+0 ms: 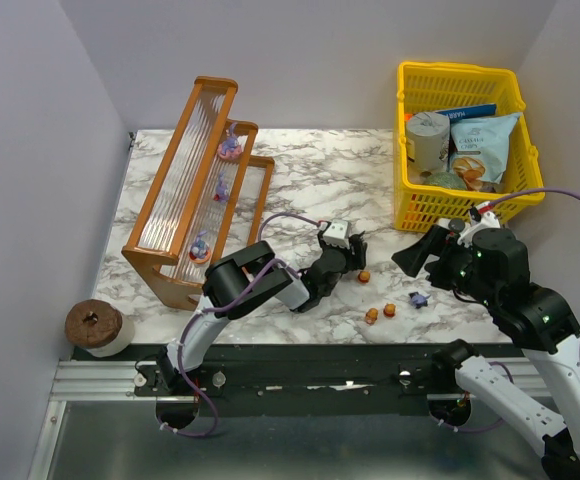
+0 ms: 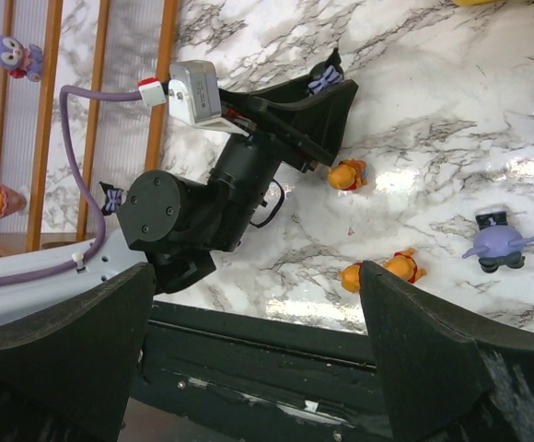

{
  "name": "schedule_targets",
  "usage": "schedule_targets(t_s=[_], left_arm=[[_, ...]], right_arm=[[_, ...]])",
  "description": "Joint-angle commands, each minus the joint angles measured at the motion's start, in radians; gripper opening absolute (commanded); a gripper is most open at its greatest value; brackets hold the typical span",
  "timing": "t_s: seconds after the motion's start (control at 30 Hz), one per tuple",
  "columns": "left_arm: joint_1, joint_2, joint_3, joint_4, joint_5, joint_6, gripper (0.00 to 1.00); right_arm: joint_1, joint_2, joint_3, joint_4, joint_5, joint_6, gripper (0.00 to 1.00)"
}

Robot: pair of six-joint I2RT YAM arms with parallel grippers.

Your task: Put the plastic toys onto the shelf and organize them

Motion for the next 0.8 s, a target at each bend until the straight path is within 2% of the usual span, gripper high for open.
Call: schedule_targets(t_s=[0.0, 0.33, 0.5, 0.77], left_arm=[[-0.005, -0.051, -0.01, -0.007, -0.049, 0.026, 0.75], [-0.021, -0.146, -0.03, -0.023, -0.067, 0.077, 0.8], [-0.039, -0.208, -0.045, -0.056, -0.107, 0.108, 0.82], [-0.068, -0.419, -0.102, -0.176, -0.161, 0.117, 0.83]], right_arm=[[-0.004, -0.003, -0.01, -0.028, 0.006, 0.011, 0.98], [-0.004, 0.004, 0.0, -0.045, 0.007, 0.035, 0.98], [-0.004, 0.032, 0.043, -0.089, 0.061, 0.071, 0.98], [-0.004, 0.124, 0.117, -0.11, 0.157, 0.247, 0.98]])
